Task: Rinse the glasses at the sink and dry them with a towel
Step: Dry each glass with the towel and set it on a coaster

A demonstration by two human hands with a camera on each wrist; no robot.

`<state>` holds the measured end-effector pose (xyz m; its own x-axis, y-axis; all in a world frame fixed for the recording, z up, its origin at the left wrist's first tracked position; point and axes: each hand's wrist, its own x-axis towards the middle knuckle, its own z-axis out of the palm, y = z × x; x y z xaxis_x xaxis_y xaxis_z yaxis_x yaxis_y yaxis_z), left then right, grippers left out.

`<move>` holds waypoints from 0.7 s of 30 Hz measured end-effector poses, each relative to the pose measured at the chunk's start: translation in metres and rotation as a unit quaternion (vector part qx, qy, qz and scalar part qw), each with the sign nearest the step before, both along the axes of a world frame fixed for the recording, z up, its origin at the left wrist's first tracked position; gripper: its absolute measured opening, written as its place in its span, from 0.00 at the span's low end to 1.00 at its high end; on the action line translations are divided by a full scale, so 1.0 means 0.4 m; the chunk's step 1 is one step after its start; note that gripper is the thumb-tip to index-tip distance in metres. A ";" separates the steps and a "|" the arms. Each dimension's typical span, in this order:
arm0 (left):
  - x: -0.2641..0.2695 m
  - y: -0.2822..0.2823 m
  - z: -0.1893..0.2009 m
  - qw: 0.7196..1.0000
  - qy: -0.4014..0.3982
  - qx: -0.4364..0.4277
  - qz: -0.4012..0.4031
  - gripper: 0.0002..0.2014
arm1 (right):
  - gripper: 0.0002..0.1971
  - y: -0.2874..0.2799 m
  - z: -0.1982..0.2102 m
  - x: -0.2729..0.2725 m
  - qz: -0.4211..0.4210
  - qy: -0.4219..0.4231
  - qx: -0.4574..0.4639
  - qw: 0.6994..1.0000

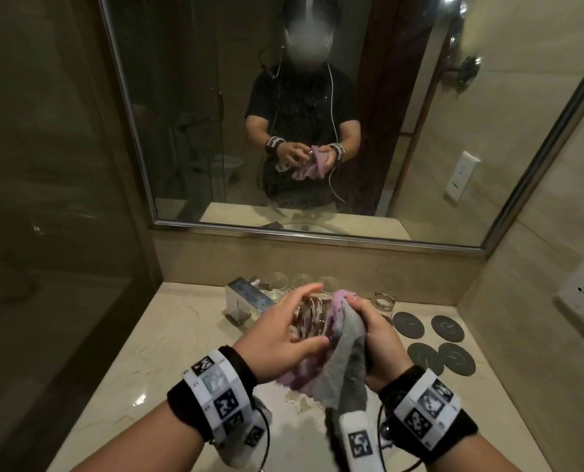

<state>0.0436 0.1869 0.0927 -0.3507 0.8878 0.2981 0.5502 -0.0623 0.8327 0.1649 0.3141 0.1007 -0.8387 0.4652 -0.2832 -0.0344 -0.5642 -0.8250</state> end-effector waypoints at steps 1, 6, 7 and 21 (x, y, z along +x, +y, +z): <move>0.002 0.000 0.006 0.997 -0.078 -0.019 0.000 0.39 | 0.23 0.004 -0.007 -0.001 -0.039 0.025 0.038 0.998; 0.015 0.008 0.003 0.990 -0.135 0.012 0.033 0.29 | 0.17 -0.005 -0.010 -0.001 -0.050 0.083 0.057 0.994; 0.016 0.003 0.002 0.998 -0.035 0.036 0.038 0.27 | 0.15 -0.008 0.002 -0.002 -0.004 0.067 0.017 0.998; 0.010 0.001 0.001 0.991 0.122 0.055 -0.009 0.28 | 0.25 -0.008 0.009 0.019 0.033 0.047 -0.068 0.996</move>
<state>0.0474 0.1871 0.0932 -0.2408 0.8510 0.4666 0.7322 -0.1563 0.6629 0.1723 0.3110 0.1043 -0.8919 0.3705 -0.2594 -0.0660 -0.6740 -0.7357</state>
